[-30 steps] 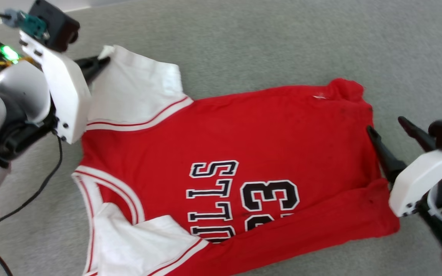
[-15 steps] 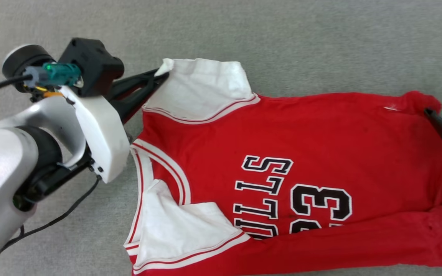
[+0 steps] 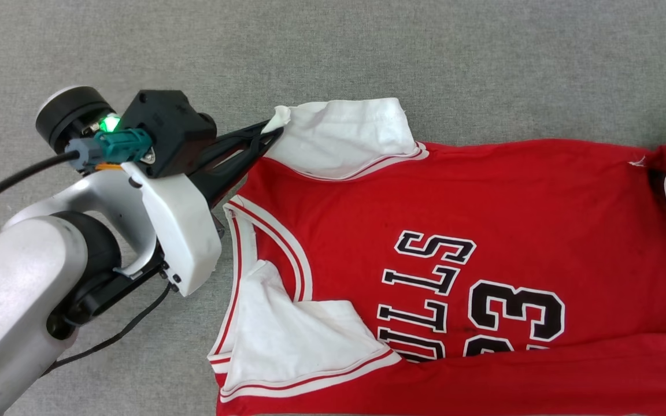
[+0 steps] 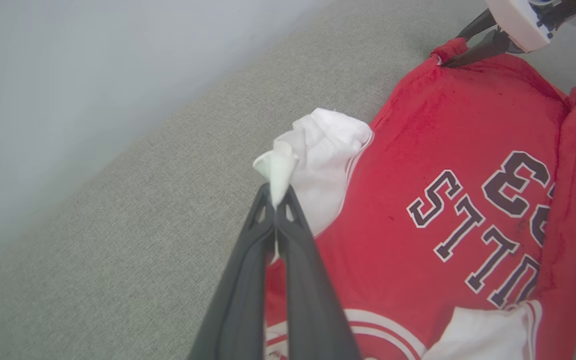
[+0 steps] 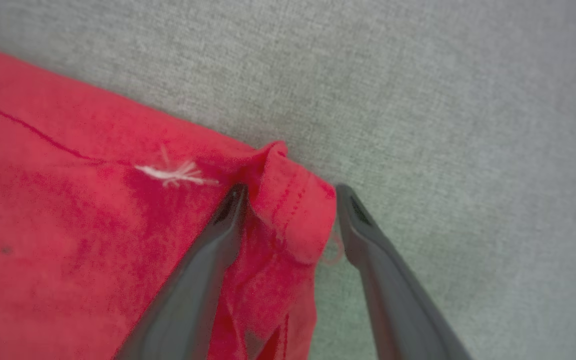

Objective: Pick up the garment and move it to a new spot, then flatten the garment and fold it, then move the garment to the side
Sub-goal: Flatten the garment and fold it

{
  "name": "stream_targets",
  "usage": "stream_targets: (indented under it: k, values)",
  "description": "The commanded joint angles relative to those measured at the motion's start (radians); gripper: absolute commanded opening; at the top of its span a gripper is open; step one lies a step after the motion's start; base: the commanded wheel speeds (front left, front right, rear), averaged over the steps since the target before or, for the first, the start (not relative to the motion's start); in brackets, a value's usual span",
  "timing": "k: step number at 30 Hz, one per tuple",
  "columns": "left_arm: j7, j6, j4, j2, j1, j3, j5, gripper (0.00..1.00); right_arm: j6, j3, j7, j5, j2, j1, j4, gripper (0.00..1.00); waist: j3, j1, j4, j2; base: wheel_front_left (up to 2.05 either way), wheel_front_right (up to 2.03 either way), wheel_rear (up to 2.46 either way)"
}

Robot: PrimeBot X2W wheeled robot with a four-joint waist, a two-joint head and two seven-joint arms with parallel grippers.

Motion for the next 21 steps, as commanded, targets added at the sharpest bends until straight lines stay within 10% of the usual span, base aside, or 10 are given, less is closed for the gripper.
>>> stream_targets:
  k: [1,21]
  values:
    - [-0.015,0.003,0.019,-0.002,0.018,-0.005,0.006,0.00,0.000,0.039,-0.018,0.025,0.031,0.048,0.096,0.00,-0.007,0.0002,0.001,-0.0001,0.00,0.00,0.00]
    - [-0.115,0.093,0.070,0.044,0.223,-0.010,-0.037,0.00,-0.001,-0.107,-0.267,0.151,0.038,0.162,-0.011,0.00,-0.230,0.0002,-0.044,-0.0001,0.00,0.00,0.00]
